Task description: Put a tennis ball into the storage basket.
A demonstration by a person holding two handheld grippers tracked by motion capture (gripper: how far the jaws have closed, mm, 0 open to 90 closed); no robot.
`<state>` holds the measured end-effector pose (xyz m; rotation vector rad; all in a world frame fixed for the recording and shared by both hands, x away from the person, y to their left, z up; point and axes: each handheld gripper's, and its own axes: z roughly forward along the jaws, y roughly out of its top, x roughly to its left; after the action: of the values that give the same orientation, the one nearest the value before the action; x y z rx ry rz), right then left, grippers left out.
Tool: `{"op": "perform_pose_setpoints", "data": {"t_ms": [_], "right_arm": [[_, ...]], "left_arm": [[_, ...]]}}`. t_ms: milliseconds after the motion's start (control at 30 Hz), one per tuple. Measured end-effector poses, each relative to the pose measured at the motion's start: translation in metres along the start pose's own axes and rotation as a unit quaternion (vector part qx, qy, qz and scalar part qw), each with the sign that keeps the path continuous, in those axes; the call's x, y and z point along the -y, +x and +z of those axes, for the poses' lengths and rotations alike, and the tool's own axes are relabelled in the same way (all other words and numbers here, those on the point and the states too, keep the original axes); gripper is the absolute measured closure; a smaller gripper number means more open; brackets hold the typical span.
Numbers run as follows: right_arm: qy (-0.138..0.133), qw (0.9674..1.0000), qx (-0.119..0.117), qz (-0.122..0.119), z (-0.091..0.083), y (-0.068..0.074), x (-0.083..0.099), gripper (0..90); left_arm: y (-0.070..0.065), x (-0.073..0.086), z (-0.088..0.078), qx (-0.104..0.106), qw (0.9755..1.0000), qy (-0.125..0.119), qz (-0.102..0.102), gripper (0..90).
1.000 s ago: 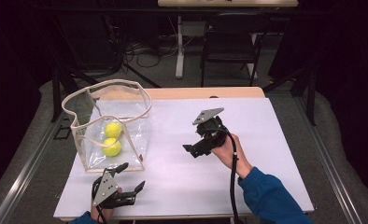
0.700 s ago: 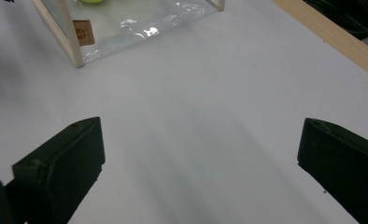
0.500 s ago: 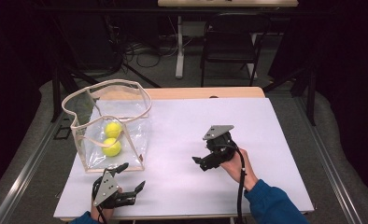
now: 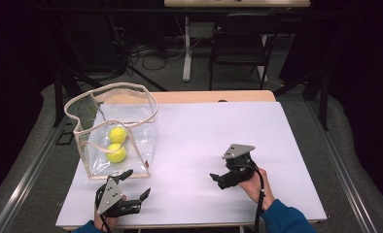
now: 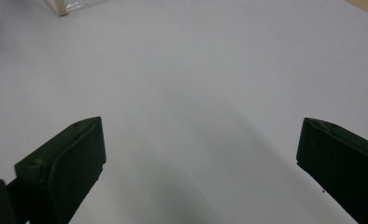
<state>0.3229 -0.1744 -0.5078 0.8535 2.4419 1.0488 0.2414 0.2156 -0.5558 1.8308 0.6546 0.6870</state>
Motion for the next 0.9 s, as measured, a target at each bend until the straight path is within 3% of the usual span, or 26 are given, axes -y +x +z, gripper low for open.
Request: {"op": "perform_pose_setpoints", "data": {"t_ms": [200,900], "right_arm": [[-0.001,0.9999,0.004,0.015,-0.002,-0.002,0.014,0.8],[0.005,0.9992,0.029,0.029,-0.015,0.007,0.054,0.7]], "left_arm": [[0.000,0.000,0.002,0.001,1.0000,0.003,0.002,15.9],[0.001,0.000,-0.002,-0.006,1.0000,0.000,-0.002,15.9]]}}
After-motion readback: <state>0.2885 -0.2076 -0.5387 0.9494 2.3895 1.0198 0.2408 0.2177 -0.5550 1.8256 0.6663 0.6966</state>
